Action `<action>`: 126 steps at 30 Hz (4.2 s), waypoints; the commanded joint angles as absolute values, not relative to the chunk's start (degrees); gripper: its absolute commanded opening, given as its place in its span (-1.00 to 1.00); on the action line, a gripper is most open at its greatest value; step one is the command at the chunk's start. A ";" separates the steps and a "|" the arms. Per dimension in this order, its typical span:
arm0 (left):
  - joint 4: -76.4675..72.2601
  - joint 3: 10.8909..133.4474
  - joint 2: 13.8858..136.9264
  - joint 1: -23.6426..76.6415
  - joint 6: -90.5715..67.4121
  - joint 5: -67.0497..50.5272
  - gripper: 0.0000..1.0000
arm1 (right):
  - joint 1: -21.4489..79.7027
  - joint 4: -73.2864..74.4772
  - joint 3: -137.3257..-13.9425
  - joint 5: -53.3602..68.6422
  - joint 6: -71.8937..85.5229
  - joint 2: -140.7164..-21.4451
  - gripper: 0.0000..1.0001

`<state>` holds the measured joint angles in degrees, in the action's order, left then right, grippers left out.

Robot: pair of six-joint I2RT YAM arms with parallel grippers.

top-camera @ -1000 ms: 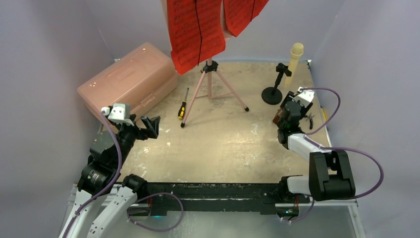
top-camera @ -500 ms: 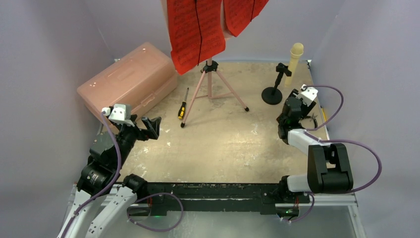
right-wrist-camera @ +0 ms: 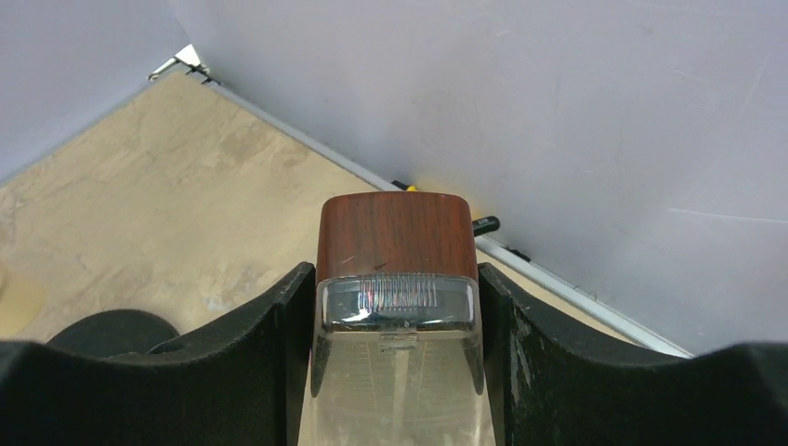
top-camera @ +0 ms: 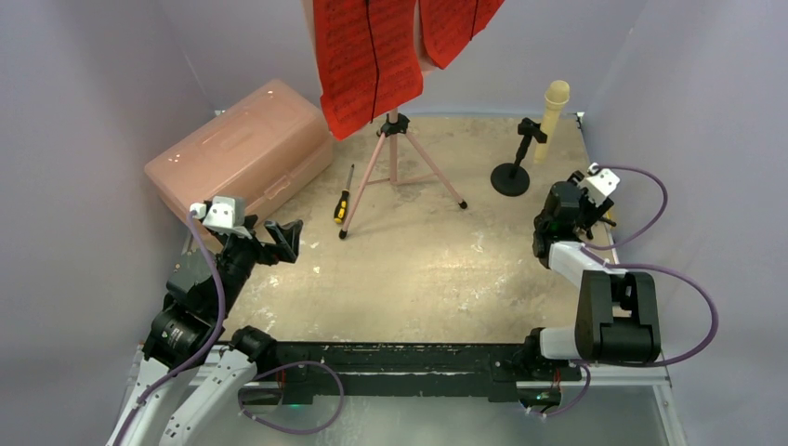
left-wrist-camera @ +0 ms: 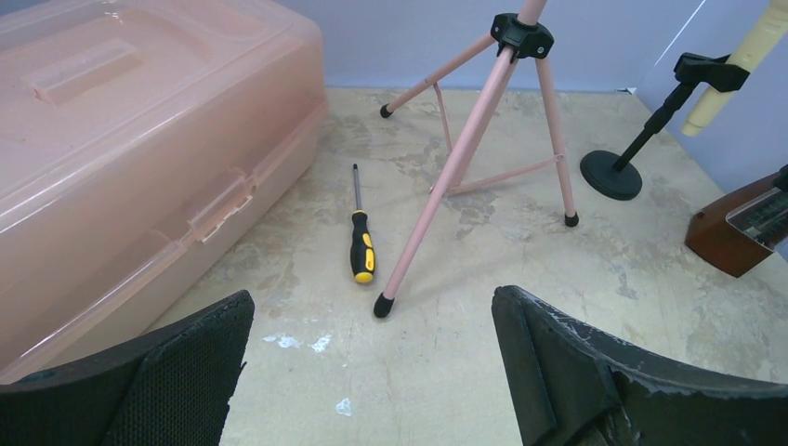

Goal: Pack up the instrument practice props

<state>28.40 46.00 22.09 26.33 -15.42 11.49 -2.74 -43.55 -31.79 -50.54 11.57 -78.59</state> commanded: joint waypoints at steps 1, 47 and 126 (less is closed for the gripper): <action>27.51 45.69 21.76 26.87 -14.68 12.22 0.99 | -3.60 -44.35 -34.15 -52.68 13.43 -77.59 0.20; 27.50 45.62 21.48 27.25 -14.74 12.19 0.99 | -0.53 -55.95 -50.37 -17.45 -3.53 -80.85 0.88; 1.17 43.80 52.98 45.48 -17.10 -5.89 0.97 | 22.24 -58.19 -22.31 29.60 13.71 -49.42 -0.69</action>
